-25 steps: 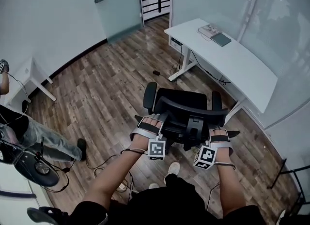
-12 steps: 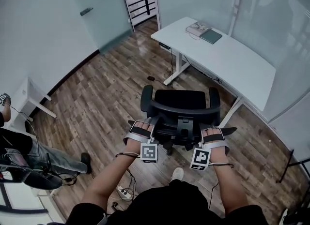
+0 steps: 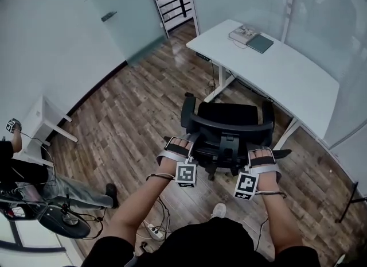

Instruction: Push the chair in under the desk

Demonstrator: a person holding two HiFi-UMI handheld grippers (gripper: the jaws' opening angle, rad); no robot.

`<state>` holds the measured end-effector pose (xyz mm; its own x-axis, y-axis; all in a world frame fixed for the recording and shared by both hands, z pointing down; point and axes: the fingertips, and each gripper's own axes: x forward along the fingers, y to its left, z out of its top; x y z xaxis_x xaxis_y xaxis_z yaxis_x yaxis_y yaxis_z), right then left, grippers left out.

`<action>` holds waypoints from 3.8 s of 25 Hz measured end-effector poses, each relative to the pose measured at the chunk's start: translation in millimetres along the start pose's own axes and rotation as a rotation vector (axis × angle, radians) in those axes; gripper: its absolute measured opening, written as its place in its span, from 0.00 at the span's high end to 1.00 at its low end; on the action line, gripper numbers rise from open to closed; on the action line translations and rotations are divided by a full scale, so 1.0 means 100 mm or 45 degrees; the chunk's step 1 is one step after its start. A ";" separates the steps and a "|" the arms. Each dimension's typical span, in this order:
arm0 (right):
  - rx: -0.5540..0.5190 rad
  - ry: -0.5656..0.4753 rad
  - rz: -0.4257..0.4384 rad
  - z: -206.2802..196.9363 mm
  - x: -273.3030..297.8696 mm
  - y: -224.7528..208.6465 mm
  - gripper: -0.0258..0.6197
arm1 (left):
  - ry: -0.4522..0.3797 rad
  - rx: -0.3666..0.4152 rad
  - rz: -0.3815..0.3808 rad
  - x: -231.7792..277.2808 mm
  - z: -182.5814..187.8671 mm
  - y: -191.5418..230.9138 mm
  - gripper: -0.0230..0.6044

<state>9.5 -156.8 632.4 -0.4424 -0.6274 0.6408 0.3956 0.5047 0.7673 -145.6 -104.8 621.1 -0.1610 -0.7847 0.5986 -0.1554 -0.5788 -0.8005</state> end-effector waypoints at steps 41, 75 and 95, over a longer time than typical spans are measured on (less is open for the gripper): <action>0.179 0.214 -0.040 -0.73 1.22 -1.01 0.26 | -0.212 0.133 0.022 1.65 0.06 1.27 0.20; 0.421 0.500 -0.073 -1.12 1.81 -1.48 0.26 | -0.484 0.322 0.048 2.64 0.19 1.99 0.20; 0.500 0.619 -0.112 -1.43 2.07 -1.75 0.26 | -0.581 0.325 0.036 3.15 0.42 2.43 0.20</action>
<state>-36.1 -459.7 626.8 -0.0068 -0.8278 0.5609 0.0089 0.5609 0.8279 -193.6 -501.8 614.0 0.2879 -0.7846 0.5491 0.0948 -0.5472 -0.8316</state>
